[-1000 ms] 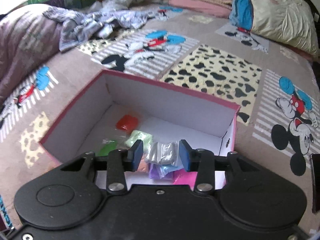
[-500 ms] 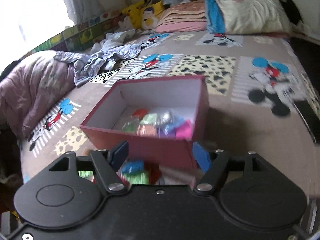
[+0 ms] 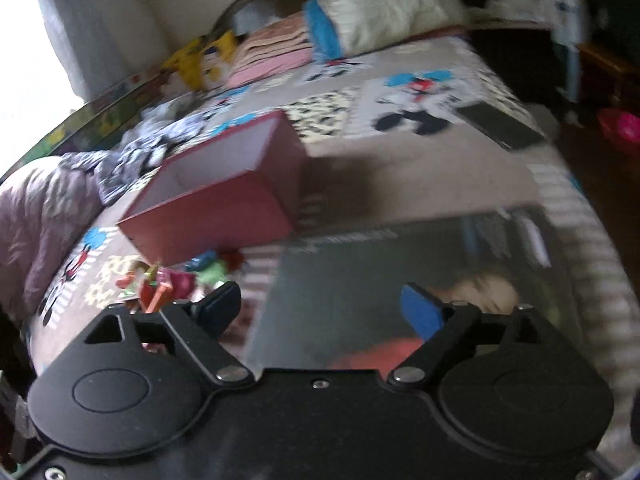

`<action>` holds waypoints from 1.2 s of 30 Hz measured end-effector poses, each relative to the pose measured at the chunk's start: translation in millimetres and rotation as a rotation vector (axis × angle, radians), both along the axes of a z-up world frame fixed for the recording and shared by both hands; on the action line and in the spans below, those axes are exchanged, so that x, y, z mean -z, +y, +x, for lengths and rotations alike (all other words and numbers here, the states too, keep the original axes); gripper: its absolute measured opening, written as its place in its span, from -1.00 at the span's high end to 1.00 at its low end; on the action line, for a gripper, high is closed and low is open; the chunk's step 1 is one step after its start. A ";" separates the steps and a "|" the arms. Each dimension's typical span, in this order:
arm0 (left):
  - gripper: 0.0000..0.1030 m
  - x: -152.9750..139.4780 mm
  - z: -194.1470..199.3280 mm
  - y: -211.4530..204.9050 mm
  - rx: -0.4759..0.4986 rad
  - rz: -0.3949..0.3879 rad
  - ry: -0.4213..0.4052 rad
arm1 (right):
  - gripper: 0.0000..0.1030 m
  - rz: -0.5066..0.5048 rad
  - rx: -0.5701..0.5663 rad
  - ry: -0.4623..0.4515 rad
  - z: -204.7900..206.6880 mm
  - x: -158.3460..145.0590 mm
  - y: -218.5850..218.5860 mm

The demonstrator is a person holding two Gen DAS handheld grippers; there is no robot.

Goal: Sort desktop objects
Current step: 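Move both tools to the pink-edged photo book beside the clay pile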

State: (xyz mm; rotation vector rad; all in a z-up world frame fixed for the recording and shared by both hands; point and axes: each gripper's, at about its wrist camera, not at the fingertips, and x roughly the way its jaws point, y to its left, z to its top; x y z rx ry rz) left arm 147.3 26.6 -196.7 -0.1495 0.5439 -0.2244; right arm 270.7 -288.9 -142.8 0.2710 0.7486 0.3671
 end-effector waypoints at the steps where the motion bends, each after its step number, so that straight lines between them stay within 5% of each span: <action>1: -0.15 -1.4 0.7 -4.3 0.017 -0.003 0.005 | -0.76 0.007 0.016 0.005 -4.4 3.9 -6.4; 6: -0.36 -5.4 7.7 -25.9 0.107 -0.022 0.050 | -0.78 0.020 0.098 0.005 -22.0 17.8 -36.7; 14: -0.37 -9.1 29.4 -59.3 0.197 -0.062 0.114 | -0.87 0.030 0.230 -0.019 -40.5 31.7 -83.9; 24: -0.37 -3.3 82.0 -82.6 0.146 -0.109 0.219 | -0.89 -0.038 0.314 -0.008 -35.0 50.6 -110.2; 36: -0.38 12.5 120.8 -101.9 0.129 -0.144 0.283 | -0.90 -0.051 0.266 0.045 -9.4 70.4 -117.1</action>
